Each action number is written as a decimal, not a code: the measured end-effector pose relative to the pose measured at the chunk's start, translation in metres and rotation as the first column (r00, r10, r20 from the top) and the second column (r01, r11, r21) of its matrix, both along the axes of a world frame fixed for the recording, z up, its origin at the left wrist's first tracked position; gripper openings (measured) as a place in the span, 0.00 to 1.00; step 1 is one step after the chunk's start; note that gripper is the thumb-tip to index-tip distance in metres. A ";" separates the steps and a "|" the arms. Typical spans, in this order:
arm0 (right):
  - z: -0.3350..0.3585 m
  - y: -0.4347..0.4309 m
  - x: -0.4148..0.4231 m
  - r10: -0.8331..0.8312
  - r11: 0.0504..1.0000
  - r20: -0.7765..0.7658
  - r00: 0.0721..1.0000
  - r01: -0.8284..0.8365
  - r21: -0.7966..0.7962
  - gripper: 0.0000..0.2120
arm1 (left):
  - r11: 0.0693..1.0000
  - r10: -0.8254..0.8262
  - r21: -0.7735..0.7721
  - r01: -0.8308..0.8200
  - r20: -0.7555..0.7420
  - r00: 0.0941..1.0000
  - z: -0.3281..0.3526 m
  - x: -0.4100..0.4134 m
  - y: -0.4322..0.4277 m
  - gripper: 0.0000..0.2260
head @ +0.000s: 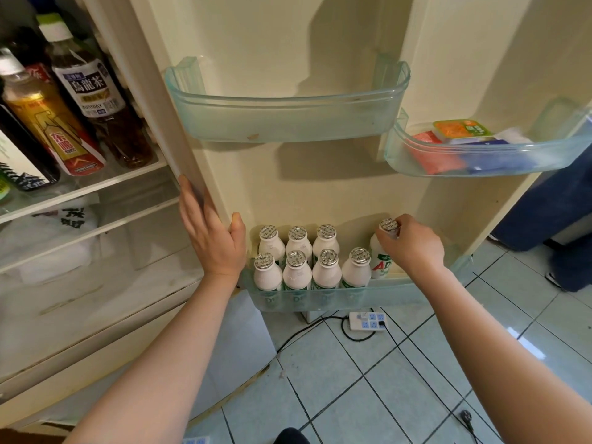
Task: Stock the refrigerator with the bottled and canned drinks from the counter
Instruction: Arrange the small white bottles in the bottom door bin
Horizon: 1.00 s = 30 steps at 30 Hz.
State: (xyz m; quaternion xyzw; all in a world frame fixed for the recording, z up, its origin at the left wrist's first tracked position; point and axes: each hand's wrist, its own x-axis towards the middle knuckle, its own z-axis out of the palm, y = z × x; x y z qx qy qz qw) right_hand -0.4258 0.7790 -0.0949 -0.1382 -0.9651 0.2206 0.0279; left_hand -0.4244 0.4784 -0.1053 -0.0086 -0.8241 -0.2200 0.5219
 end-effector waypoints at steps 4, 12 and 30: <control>0.000 -0.001 -0.001 0.034 0.999 -0.028 0.999 -0.034 0.011 0.18 | 1.000 -0.001 0.012 0.001 0.002 1.000 -0.001 -0.001 0.000 0.24; 0.002 -0.023 -0.005 0.177 0.979 -0.014 0.984 -0.177 -0.104 0.20 | 1.000 -0.012 0.009 0.012 0.000 1.000 0.000 0.000 -0.001 0.24; 0.002 -0.034 0.014 0.079 0.964 0.098 0.992 -0.051 -0.262 0.35 | 1.000 -0.016 0.001 0.016 0.002 1.000 -0.002 -0.001 -0.002 0.23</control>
